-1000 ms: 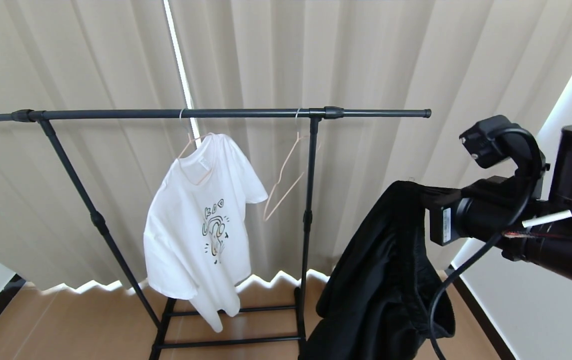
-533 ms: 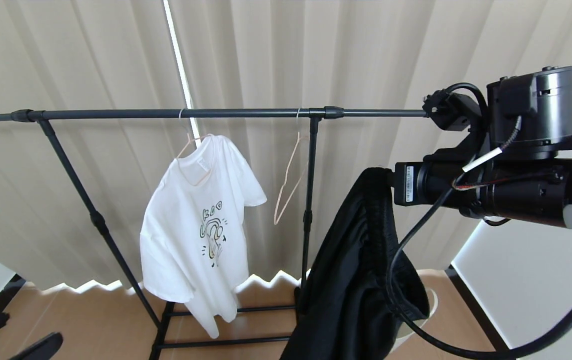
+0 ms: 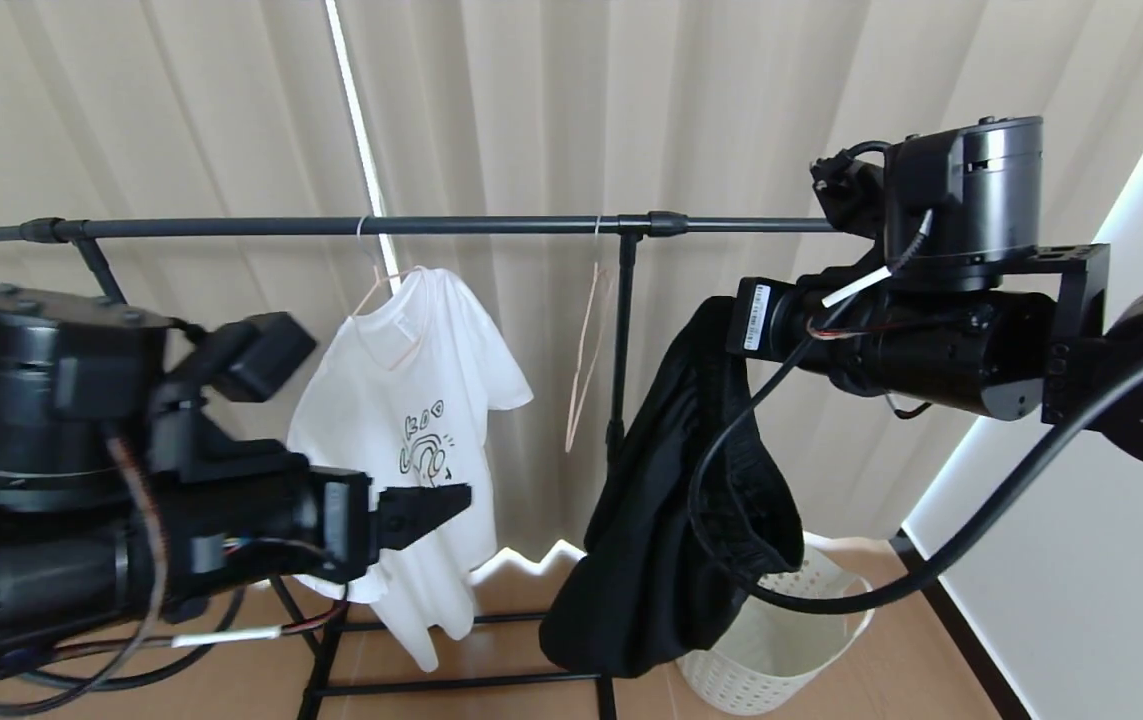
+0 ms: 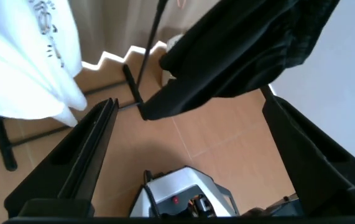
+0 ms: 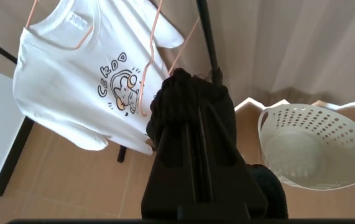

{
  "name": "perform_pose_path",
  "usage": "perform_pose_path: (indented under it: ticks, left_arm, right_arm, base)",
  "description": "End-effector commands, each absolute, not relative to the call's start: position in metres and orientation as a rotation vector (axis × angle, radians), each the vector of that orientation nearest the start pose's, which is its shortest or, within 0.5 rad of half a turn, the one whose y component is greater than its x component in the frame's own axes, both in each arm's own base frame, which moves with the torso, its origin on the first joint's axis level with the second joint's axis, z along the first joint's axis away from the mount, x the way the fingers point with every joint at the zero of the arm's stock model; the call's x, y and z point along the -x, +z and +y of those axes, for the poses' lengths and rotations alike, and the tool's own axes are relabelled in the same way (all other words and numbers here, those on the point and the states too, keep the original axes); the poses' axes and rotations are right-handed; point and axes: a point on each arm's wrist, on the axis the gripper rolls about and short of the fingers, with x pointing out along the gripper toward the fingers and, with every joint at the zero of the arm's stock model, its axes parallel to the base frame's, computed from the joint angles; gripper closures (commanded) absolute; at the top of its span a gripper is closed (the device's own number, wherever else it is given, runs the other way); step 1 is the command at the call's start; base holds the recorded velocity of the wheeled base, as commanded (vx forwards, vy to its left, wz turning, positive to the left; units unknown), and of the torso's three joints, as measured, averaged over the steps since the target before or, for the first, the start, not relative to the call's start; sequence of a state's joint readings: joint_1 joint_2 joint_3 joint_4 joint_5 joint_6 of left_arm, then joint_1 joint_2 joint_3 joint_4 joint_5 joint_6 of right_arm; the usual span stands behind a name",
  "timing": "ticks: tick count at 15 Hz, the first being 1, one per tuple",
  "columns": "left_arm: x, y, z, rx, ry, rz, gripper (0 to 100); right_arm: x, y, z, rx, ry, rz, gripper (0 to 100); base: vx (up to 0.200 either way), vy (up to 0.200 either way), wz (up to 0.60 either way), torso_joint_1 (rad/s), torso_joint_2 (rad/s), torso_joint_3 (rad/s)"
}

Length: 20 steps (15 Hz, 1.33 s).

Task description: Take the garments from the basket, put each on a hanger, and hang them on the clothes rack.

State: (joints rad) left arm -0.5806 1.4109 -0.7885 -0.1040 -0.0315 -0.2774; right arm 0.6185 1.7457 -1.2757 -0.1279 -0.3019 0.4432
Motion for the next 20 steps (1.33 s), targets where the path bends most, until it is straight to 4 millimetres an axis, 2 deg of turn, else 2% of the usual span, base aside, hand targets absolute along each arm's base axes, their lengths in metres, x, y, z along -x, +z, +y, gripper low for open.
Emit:
perform_pose_path:
  ticks: [1,3,9,13,16,20]
  left_arm:
    - [-0.239,0.17,-0.2,0.112,-0.572,0.698,0]
    - [-0.253,0.166,-0.223,0.148,-0.582,0.709,0]
    - [-0.266,0.15,-0.275,0.188,-0.583,0.617,0]
    - [-0.267,0.159,-0.29,0.246,-0.609,0.571,0]
    - [-0.278,0.153,-0.298,0.237,-0.497,0.528,0]
    - [-0.277,0.145,-0.295,0.197,-0.399,0.516,0]
  right_arm:
    - [-0.288,0.236,0.204,-0.273,0.234,0.385,100]
    - [-0.289,0.236,0.206,-0.305,0.231,0.382,100]
    - [-0.286,0.237,0.21,-0.307,0.245,0.381,100]
    - [-0.281,0.236,0.217,-0.311,0.264,0.389,100]
    - [-0.276,0.237,0.222,-0.305,0.251,0.379,100]
    - [-0.273,0.243,0.218,-0.311,0.244,0.361,100]
  base:
    - [0.0,0.0,0.0,0.0,0.0,0.0]
    - [0.0,0.0,0.0,0.0,0.0,0.0]
    - [0.0,0.0,0.0,0.0,0.0,0.0]
    - [0.0,0.0,0.0,0.0,0.0,0.0]
    - [0.0,0.0,0.0,0.0,0.0,0.0]
    - [0.0,0.0,0.0,0.0,0.0,0.0]
